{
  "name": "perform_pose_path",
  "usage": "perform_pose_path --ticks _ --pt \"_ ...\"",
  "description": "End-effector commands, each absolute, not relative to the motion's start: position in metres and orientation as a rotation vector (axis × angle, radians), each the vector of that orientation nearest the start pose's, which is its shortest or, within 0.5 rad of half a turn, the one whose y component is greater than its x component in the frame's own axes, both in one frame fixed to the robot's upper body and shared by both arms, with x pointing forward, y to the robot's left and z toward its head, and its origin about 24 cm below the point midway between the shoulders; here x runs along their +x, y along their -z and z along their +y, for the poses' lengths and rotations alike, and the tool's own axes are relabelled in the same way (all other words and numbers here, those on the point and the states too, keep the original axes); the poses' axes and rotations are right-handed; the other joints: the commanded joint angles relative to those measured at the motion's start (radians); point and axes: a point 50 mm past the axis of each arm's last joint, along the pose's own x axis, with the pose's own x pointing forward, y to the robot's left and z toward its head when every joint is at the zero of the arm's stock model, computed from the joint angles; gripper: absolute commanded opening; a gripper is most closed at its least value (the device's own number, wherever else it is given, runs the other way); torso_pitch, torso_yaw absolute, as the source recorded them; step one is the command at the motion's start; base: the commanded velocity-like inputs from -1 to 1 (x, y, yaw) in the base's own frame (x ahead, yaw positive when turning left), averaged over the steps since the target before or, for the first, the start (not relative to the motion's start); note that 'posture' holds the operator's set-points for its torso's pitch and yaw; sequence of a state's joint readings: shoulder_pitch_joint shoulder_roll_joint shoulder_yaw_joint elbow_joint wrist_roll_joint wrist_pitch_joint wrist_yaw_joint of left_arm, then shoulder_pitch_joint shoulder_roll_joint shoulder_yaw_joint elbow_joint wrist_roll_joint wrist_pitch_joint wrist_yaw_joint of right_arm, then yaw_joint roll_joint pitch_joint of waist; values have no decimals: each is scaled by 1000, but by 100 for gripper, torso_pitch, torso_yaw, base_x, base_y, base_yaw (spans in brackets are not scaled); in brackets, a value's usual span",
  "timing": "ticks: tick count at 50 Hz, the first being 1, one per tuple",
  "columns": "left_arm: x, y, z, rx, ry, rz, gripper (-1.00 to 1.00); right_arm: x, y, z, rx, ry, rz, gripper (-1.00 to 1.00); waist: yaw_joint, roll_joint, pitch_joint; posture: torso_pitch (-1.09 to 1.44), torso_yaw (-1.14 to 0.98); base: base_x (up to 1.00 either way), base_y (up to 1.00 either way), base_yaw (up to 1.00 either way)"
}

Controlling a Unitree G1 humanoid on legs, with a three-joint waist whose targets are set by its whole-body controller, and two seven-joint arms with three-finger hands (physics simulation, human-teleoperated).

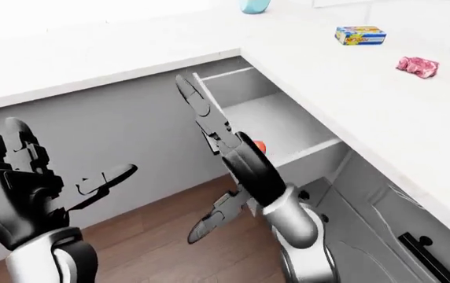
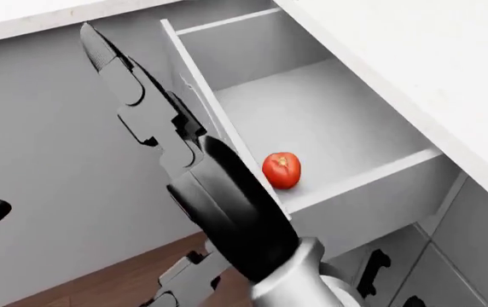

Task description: Close the left drawer.

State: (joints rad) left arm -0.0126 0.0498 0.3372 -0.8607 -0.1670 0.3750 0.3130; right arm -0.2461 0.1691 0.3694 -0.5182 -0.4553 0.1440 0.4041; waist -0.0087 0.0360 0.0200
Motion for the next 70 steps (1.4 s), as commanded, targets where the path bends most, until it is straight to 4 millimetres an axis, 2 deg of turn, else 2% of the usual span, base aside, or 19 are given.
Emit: perform_pose_path --ticks 1,10,14,16,23,33,48,70 --pt "182 -210 222 -84 -512 -596 100 218 -214 -22 -318 -603 -730 100 -1 6 -16 0 0 0 0 0" --pt "181 -211 223 -88 -515 -598 100 220 -186 -8 -304 -670 -667 100 -1 7 -19 0 0 0 0 0" --pt "180 -212 224 -89 -520 -601 100 217 -181 -2 -292 -695 -653 100 -2 8 -18 0 0 0 0 0" --pt "179 -213 225 -91 -523 -602 100 221 -177 -4 -264 -692 -625 100 -3 9 -18 0 0 0 0 0" --pt "182 -209 224 -81 -522 -598 100 242 -138 -4 -128 -713 -415 100 -1 8 -21 0 0 0 0 0" --pt "182 -209 224 -82 -524 -599 100 252 -110 -2 -100 -697 -291 100 -1 7 -20 0 0 0 0 0" --pt "182 -208 224 -84 -528 -599 100 256 -95 -22 27 -393 -269 100 3 6 -20 0 0 0 0 0" --pt "182 -209 224 -89 -527 -600 100 270 -78 -33 104 -294 -169 100 4 1 -19 0 0 0 0 0"
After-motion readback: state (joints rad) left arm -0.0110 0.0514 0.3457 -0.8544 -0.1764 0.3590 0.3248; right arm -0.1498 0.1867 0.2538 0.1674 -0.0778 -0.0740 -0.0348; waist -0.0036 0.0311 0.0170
